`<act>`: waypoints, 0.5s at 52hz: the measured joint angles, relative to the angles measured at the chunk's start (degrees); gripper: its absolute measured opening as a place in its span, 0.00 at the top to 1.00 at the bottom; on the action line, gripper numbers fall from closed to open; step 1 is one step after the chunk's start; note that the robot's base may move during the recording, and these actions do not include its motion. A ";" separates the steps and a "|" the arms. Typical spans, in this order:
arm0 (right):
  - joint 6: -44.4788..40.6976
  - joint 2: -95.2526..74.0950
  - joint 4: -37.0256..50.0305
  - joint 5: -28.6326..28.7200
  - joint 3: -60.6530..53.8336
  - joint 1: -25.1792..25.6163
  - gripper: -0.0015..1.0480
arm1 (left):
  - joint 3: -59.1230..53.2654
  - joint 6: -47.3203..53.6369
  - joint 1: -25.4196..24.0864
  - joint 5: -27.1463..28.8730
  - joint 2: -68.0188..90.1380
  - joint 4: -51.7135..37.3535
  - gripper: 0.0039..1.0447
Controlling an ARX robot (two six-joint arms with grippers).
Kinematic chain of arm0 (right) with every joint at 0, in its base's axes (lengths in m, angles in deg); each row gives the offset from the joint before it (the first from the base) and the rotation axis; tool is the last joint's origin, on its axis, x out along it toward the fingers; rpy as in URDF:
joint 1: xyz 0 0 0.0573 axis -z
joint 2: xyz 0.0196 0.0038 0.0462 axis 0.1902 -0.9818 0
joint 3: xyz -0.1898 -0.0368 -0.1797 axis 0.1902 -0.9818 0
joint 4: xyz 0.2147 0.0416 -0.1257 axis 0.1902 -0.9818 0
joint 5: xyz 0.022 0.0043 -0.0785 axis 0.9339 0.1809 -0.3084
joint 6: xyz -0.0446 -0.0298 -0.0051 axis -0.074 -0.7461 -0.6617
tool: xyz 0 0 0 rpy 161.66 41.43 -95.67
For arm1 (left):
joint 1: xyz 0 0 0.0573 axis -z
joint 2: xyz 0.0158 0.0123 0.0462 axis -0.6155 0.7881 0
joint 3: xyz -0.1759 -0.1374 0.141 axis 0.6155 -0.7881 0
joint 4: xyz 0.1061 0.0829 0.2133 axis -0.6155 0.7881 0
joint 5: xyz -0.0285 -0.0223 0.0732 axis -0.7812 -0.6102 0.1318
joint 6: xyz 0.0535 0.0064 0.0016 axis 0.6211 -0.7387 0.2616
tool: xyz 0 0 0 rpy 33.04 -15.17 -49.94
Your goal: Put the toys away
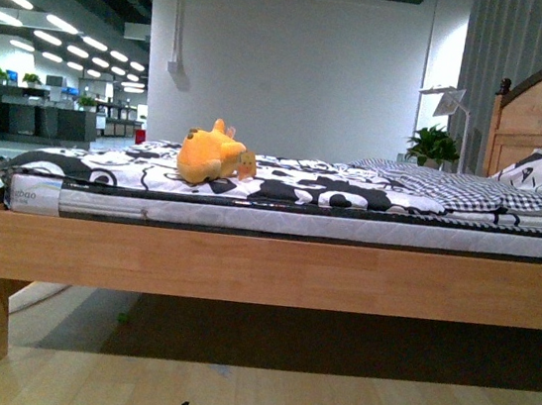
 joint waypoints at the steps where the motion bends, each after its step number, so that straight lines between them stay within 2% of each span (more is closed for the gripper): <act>1: 0.00 0.00 0.00 0.00 0.00 0.00 0.06 | 0.00 0.00 0.00 0.00 0.02 0.00 0.06; 26: 0.00 0.00 0.00 0.00 0.00 0.00 0.06 | 0.00 0.00 0.00 0.00 0.00 0.02 0.06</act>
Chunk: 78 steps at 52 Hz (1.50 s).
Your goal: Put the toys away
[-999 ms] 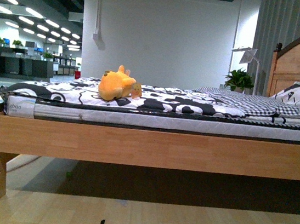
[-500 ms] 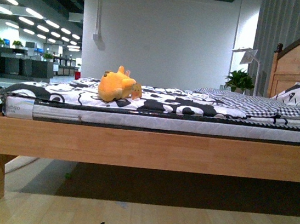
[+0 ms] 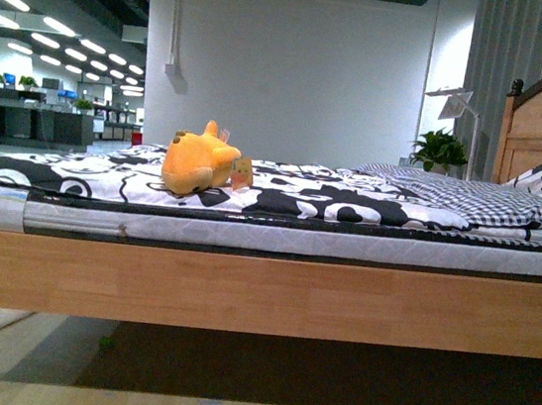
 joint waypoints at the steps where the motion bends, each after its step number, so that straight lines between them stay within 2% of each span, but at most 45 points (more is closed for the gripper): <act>1: 0.00 0.00 0.00 0.00 0.00 0.02 0.06 | 0.00 0.00 0.00 -0.02 0.02 -0.02 0.06; 78: 0.00 0.00 0.04 -0.04 0.00 0.00 0.06 | 0.00 0.00 0.00 -0.02 0.00 0.00 0.06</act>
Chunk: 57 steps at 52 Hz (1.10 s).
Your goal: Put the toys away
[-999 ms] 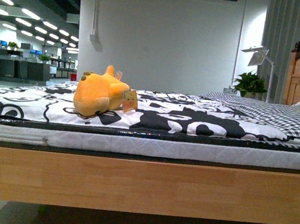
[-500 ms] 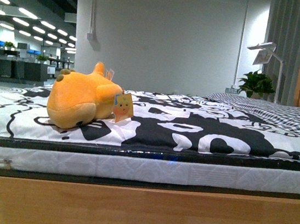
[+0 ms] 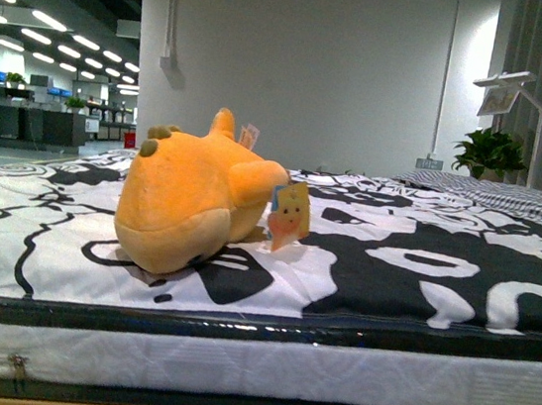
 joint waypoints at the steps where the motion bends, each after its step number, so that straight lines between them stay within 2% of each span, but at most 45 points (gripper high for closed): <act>1: 0.00 0.02 0.00 0.00 0.00 0.00 0.06 | 0.00 0.00 0.00 0.00 0.00 0.00 0.06; 57: 0.02 0.00 0.00 0.20 0.00 0.02 0.06 | 0.00 0.00 0.02 0.02 0.00 0.00 0.06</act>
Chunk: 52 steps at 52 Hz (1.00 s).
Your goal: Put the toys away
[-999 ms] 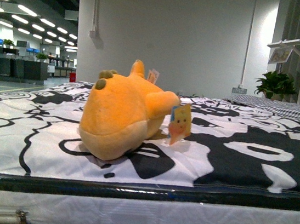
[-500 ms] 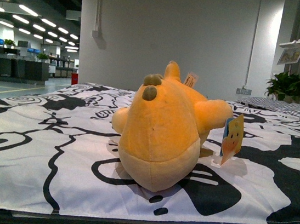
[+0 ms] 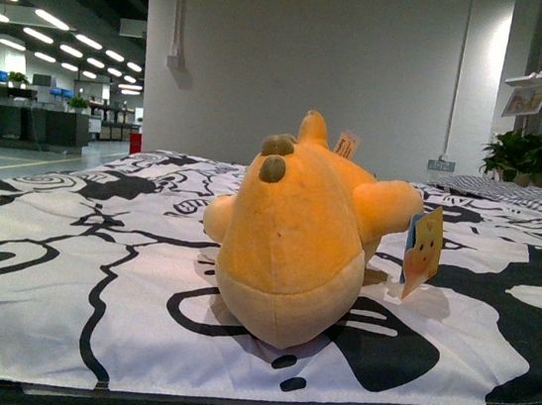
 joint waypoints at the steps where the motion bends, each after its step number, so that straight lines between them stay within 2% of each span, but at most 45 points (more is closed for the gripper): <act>1: -0.02 0.00 0.00 0.00 0.00 0.00 0.06 | 0.00 0.00 0.00 0.00 0.00 0.00 0.06; 5: -0.02 0.00 0.00 0.00 0.00 0.00 0.06 | 0.00 0.00 0.00 0.00 0.00 0.00 0.06; 7: 0.48 -0.42 -0.70 1.84 0.17 0.52 0.06 | 0.00 0.00 0.00 0.00 0.00 0.00 0.06; 10: 3.04 -4.57 -0.31 10.25 1.31 5.35 0.06 | 0.00 0.00 0.00 0.00 0.00 0.00 0.06; 14: 5.49 -12.33 5.97 16.61 4.02 12.57 0.06 | 0.00 0.00 0.00 0.02 0.00 0.00 0.06; 17: 6.25 -16.68 9.92 18.43 6.19 15.06 0.06 | 0.00 0.00 0.00 0.02 0.00 -0.02 0.06; 22: 7.15 -24.76 16.81 18.91 10.45 16.13 0.06 | 0.00 0.00 0.00 0.00 0.00 0.00 0.06; 32: 7.37 -40.13 25.11 15.61 22.12 10.75 0.06 | 0.00 0.00 0.00 0.00 0.00 0.00 0.06; 52: 2.80 -59.30 25.27 1.97 45.88 -8.24 0.06 | 0.00 0.00 0.00 0.00 0.00 0.00 0.06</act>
